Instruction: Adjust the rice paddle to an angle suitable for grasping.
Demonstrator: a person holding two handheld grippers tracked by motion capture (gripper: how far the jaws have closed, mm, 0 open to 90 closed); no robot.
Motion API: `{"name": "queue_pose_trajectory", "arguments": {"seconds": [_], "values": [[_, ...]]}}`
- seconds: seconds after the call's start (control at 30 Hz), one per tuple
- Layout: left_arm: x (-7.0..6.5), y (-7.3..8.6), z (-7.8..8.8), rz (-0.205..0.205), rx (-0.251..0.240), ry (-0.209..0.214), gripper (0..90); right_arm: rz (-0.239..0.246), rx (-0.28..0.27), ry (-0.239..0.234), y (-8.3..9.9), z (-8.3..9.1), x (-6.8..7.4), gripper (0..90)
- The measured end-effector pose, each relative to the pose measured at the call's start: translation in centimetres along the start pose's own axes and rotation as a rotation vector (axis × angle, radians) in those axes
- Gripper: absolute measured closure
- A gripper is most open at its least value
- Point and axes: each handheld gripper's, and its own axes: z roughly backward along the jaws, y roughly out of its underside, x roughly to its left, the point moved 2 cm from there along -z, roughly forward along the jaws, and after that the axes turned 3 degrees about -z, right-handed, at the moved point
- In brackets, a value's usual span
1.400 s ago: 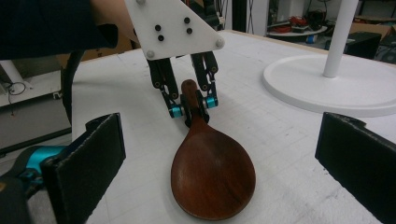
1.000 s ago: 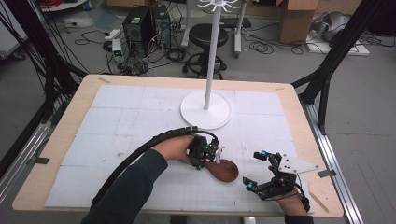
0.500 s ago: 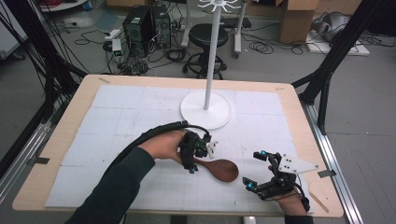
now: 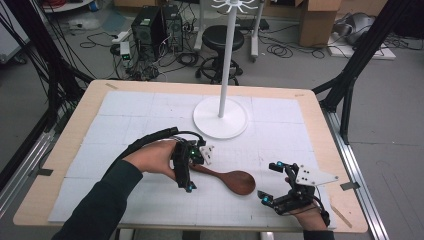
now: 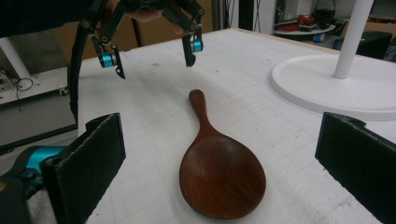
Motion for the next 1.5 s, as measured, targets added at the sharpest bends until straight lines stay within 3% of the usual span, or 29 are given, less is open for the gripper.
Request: {"name": "queue_pose_trajectory", "arguments": {"seconds": [0.13,0.53,0.73,1.13,1.37,1.5], "values": [[-0.3,1.0,0.5,0.054,-0.045,0.002,1.7,0.004,0.002,-0.001,0.0,-0.2,0.0,0.5],[-1.6,4.8,3.2,0.128,-0.187,-0.108,1.7,0.006,0.010,-0.011,-0.1,-0.6,0.1,0.5],[-2.6,7.1,4.2,0.173,-0.281,-0.159,1.7,0.011,0.006,-0.012,-0.1,-0.7,0.1,0.5],[-4.3,12.4,4.6,0.303,-0.477,-0.247,1.7,0.005,0.005,-0.008,-0.2,-0.7,0.1,0.5],[-5.6,14.4,4.9,0.349,-0.597,-0.320,1.7,0.008,0.005,-0.010,-0.4,-0.8,0.1,0.5],[-6.3,15.3,4.8,0.373,-0.654,-0.329,1.7,0.011,0.003,-0.008,-0.4,-0.8,0.0,0.5]]}}
